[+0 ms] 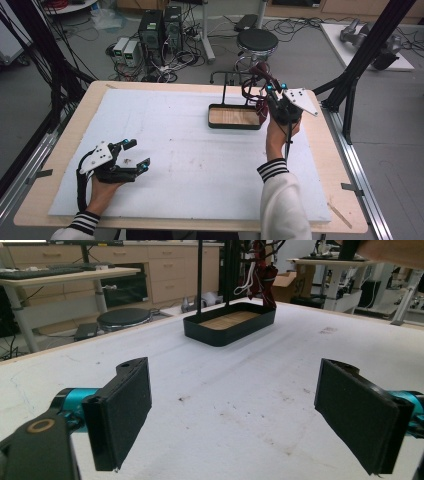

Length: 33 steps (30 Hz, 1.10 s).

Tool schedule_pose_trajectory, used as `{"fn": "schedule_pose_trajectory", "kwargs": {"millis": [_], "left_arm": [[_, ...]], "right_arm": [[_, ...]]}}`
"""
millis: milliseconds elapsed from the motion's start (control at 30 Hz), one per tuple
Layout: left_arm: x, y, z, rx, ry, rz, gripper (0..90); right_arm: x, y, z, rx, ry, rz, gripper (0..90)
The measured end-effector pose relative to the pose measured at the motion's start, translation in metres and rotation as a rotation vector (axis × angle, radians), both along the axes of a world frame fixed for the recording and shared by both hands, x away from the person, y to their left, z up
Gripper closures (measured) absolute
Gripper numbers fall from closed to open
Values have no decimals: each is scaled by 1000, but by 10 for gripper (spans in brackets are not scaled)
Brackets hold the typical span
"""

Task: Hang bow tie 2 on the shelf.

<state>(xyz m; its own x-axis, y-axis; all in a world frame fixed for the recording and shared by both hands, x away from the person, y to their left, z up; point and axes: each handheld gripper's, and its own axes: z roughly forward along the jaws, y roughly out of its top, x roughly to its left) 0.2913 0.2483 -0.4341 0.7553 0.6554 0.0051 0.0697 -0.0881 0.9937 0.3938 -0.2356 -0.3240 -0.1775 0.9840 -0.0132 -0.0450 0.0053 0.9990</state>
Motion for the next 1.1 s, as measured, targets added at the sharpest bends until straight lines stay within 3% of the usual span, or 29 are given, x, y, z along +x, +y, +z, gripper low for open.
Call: {"fn": "schedule_pose_trajectory", "kwargs": {"millis": [400,733,800,1100], "left_arm": [[-1,-1,0,-3,-3,-11,156],[-1,0,1,-7,-8,-17,156],[-1,0,1,-5,-11,-17,156],[-3,0,3,-10,-16,-21,156]], "right_arm": [[-1,9,-2,-58,76,-94,772],[-6,11,-4,-90,109,-151,774],[-7,10,-5,-84,115,-145,775],[-11,15,-10,-140,154,-126,783]]}}
